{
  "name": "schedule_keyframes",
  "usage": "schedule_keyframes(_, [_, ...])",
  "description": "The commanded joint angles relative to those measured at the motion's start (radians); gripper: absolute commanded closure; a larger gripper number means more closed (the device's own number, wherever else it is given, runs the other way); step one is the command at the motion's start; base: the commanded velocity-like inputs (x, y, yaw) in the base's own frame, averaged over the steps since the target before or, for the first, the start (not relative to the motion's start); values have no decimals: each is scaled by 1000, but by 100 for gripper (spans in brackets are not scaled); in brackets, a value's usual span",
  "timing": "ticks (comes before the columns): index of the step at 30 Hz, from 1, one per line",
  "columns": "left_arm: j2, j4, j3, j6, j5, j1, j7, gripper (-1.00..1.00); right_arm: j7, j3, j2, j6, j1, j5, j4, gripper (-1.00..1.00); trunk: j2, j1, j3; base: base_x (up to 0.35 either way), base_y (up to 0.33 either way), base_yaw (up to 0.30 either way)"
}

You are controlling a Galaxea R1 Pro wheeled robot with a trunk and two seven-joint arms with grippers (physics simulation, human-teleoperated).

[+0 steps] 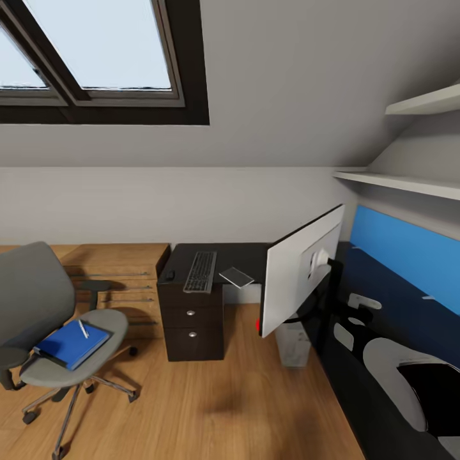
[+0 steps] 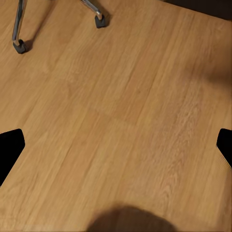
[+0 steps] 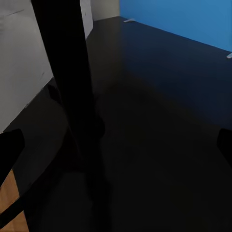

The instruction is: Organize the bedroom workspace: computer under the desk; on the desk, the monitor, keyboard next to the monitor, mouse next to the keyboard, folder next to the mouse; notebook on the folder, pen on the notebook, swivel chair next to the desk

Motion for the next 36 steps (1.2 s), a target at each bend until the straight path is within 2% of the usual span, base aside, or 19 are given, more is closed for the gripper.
schedule_keyframes(1, [1, 0, -6, -6, 10, -1, 6, -100, -2, 9, 0, -2, -1, -9, 0, -100, -1, 1, -1, 316, 0, 0])
schedule_keyframes(15, [1, 1, -5, -5, 10, -1, 6, -100, -2, 9, 1, -3, -1, -9, 0, -100, -1, 1, -1, 299, 0, 0])
schedule_keyframes(36, [1, 1, -5, -5, 10, -1, 6, -100, -2, 9, 2, -3, -1, -9, 0, -100, -1, 1, -1, 22, 0, 0])
